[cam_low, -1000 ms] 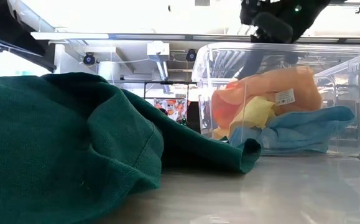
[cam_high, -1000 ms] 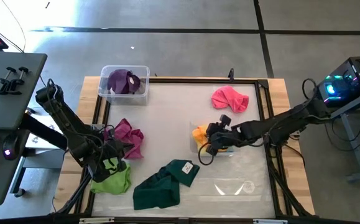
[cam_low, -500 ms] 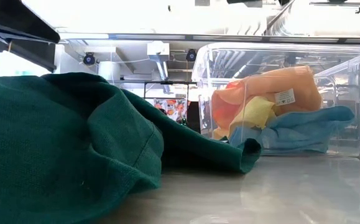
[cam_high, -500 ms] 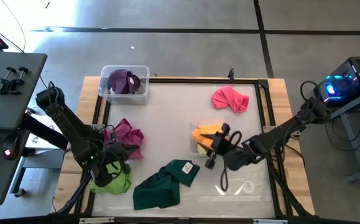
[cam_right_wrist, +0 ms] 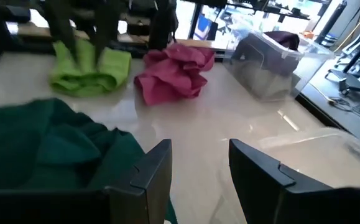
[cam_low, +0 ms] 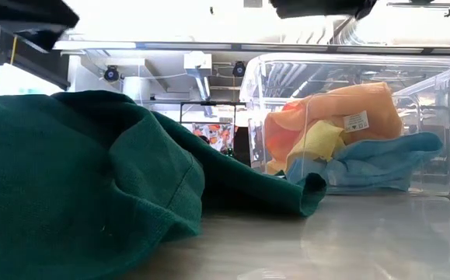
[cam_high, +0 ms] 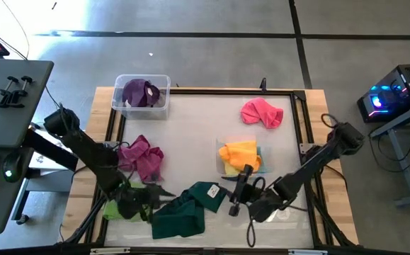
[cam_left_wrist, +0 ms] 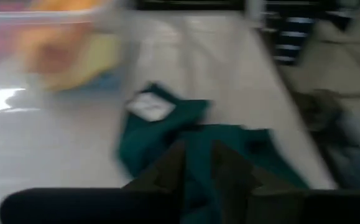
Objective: Sort towels by color in basket
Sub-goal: Put the dark green towel into the top transparent bin
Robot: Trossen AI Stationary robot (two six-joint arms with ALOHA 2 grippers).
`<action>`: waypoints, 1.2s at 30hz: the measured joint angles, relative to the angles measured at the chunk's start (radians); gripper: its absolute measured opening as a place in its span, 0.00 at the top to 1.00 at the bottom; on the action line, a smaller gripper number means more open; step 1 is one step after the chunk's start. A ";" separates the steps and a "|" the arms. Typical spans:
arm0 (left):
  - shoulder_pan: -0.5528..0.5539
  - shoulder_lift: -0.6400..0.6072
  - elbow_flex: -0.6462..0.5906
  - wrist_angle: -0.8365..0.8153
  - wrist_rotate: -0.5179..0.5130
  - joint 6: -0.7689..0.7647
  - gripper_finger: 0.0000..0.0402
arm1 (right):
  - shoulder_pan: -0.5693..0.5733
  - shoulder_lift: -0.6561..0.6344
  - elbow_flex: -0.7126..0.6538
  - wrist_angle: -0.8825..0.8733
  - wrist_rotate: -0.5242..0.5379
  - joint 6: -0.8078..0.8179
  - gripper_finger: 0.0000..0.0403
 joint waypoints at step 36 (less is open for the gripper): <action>0.333 0.417 0.005 0.257 0.703 0.428 0.85 | -0.041 0.036 0.000 0.075 -0.080 0.053 0.62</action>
